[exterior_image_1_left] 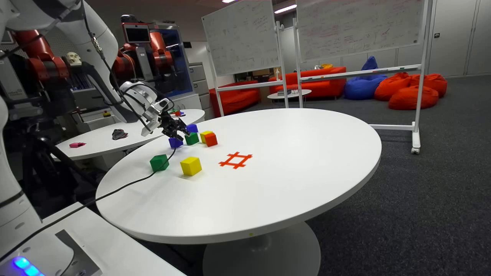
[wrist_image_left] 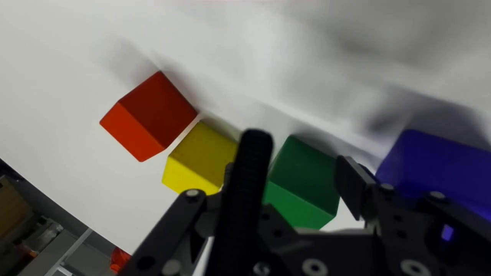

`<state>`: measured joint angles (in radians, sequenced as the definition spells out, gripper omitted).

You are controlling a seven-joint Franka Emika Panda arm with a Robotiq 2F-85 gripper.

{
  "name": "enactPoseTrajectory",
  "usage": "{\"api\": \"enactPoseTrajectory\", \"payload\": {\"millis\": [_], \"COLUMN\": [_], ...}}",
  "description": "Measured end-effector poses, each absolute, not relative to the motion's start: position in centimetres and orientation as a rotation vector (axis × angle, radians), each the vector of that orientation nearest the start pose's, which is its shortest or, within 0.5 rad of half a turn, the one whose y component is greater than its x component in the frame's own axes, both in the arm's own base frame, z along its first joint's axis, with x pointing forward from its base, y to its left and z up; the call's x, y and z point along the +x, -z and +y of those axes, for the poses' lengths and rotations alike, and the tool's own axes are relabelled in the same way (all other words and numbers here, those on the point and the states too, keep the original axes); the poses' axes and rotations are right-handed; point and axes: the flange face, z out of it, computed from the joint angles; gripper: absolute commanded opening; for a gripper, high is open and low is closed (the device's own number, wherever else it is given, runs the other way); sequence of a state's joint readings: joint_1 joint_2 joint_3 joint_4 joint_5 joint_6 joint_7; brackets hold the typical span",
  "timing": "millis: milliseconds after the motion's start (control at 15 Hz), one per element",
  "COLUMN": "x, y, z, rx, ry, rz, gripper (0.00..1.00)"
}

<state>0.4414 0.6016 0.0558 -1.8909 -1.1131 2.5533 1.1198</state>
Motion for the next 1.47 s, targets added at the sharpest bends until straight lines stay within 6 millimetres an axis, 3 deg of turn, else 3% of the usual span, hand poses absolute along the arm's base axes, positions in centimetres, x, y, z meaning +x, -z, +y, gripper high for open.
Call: {"api": "enactPoseTrajectory", "payload": {"millis": [267,1000,1467], "x": [55.6,58.0,58.7], "y": [-17.9,-18.9,-19.6], "z": [30.3,26.1,24.9], "rx": [-3.377,-3.406,-3.41], "ry": [0.817,0.828,0.839], "rz": [-0.489,-0.352,-0.307], "gripper": [0.01,0.0,0.0]}}
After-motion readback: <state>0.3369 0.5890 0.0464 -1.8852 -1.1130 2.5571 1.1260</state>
